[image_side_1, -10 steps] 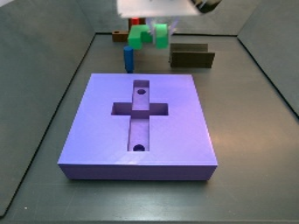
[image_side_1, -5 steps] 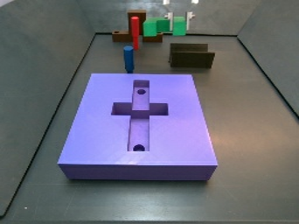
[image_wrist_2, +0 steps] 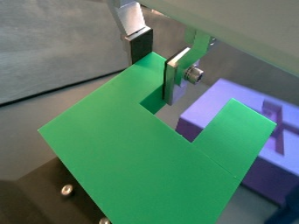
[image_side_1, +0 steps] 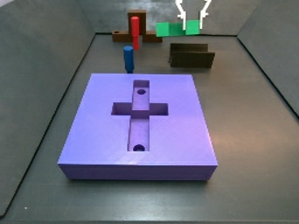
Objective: Pick up the green object. Move up. Place the green object on the fixture. Regrasp the green object. Move to above the board. Insert the green object.
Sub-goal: Place the green object on the fixture.
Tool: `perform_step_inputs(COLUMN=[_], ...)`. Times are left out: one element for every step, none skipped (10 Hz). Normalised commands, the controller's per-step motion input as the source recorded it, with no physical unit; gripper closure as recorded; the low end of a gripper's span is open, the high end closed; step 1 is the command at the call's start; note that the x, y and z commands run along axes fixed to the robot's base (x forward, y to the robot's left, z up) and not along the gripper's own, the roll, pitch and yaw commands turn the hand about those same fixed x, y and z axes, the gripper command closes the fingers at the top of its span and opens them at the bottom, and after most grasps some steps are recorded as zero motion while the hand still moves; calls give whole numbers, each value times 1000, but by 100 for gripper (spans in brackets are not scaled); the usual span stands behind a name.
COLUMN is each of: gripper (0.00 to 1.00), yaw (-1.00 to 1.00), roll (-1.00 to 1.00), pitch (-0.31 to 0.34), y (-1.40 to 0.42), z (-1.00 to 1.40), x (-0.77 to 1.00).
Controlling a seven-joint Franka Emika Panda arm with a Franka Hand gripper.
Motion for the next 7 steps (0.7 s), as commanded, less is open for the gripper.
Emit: perform_step_inputs(gripper=[100, 100, 100, 100, 100, 100, 100], yaw=[-154, -114, -86, -57, -37, -14, 0], roll=[-649, -660, -663, -669, -669, -663, -651], pitch=[280, 314, 331, 346, 311, 263, 223], y=[103, 171, 231, 251, 317, 320, 311], z=[0, 0, 0, 0, 0, 0, 0], x=[774, 734, 709, 706, 634, 646, 689])
